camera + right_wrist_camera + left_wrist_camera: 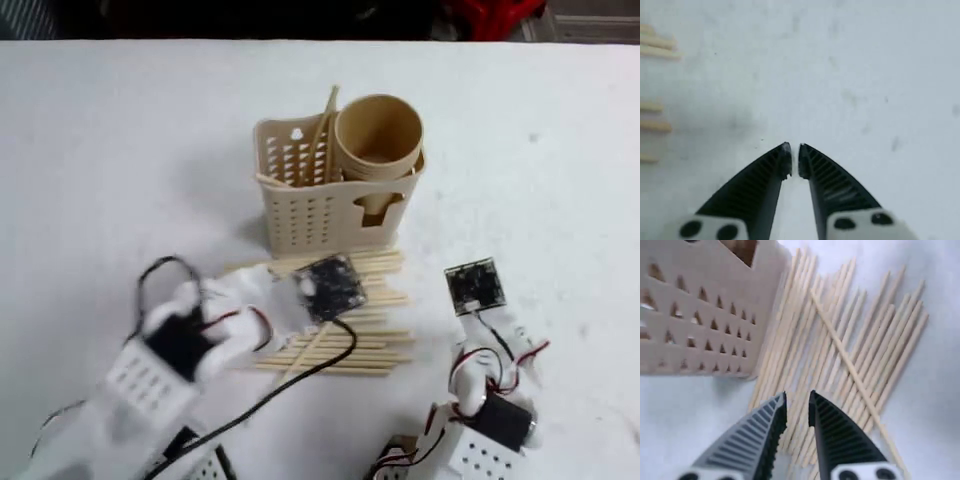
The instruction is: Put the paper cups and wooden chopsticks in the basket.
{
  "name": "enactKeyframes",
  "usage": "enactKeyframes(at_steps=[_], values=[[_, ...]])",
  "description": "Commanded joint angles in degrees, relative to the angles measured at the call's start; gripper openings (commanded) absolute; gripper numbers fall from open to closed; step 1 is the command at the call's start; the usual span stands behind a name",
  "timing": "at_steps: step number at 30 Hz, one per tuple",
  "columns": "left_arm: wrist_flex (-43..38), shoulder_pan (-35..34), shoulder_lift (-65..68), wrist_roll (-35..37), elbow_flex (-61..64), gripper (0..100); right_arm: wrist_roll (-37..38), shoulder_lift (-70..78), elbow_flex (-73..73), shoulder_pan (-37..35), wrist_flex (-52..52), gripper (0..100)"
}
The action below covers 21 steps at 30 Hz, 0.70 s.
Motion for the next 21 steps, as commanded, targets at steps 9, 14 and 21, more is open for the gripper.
enactKeyframes(at_steps=[9,14,21], values=[[8.7,-24.9,-11.5,12.2,-15.6,10,1.0,36.9,-32.4,-10.6,5.1,9.5],[8.8,-32.2,2.1,13.6,-20.5,10,0.8,52.3,-42.7,-27.0,8.0,9.5],[8.8,-32.5,19.3,14.3,-27.8,10,10.9,59.2,-42.2,-42.7,9.2,9.5]])
